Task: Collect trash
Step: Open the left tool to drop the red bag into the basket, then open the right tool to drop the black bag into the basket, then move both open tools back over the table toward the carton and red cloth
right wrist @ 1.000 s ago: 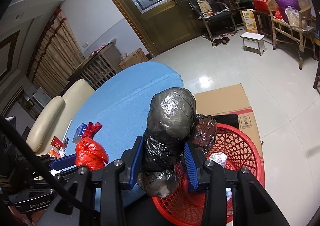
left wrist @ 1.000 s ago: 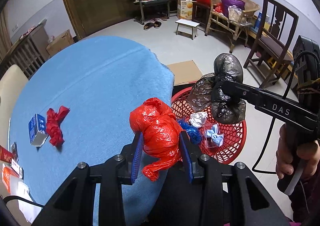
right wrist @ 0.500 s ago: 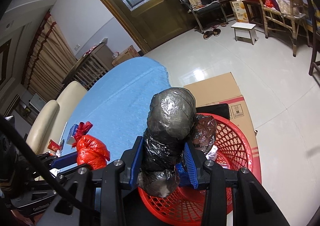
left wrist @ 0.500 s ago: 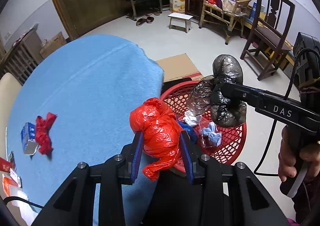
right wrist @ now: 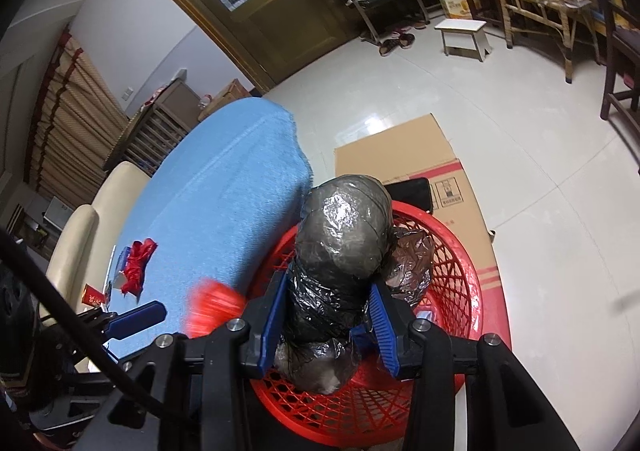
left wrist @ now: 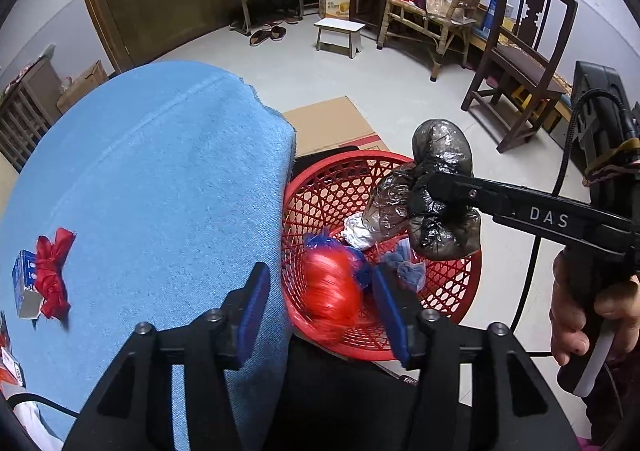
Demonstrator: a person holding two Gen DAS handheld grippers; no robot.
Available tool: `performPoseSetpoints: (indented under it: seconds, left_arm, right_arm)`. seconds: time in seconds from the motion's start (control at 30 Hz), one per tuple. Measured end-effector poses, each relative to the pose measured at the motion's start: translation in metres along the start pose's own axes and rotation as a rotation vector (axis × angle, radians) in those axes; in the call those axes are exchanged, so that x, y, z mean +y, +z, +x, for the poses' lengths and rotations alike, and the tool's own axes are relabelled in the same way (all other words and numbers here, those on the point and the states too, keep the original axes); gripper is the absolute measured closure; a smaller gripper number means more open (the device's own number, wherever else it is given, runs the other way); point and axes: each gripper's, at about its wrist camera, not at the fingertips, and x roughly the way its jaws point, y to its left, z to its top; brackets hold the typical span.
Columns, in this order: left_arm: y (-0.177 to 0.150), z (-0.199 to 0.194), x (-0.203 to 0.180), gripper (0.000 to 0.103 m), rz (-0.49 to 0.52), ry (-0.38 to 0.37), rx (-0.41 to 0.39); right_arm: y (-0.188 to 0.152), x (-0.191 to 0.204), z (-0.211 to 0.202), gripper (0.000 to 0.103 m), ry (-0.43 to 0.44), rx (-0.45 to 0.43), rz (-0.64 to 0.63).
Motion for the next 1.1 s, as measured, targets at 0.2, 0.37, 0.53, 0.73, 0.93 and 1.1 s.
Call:
performPoseSetpoints:
  seconds: [0.2,0.37,0.53,0.73,0.93,1.1]
  left_arm:
    - [-0.004,-0.005,0.007,0.044,-0.014,-0.003,-0.015]
    - [-0.011,-0.005,0.021,0.043,-0.06,0.011,-0.008]
    - [-0.024,-0.013,0.033,0.043,-0.079,0.062,-0.029]
    - [-0.035,-0.024,0.052,0.043,-0.121,0.189,-0.045]
    - [-0.043,-0.037,0.064,0.042,-0.117,0.283,-0.09]
    - [-0.051,-0.042,0.078,0.042,-0.142,0.305,-0.098]
  right_arm:
    - [0.0,0.0,0.005,0.052,0.004,0.033,0.021]
    - [-0.002,0.005,0.008,0.052,0.001,0.041,0.012]
    - [-0.002,0.01,0.009,0.052,0.004,0.042,0.003]
    - [-0.002,0.021,0.011,0.052,0.013,0.05,-0.02]
    - [-0.005,0.04,0.016,0.052,0.016,0.065,-0.064]
    - [-0.006,0.058,0.02,0.052,0.021,0.076,-0.099]
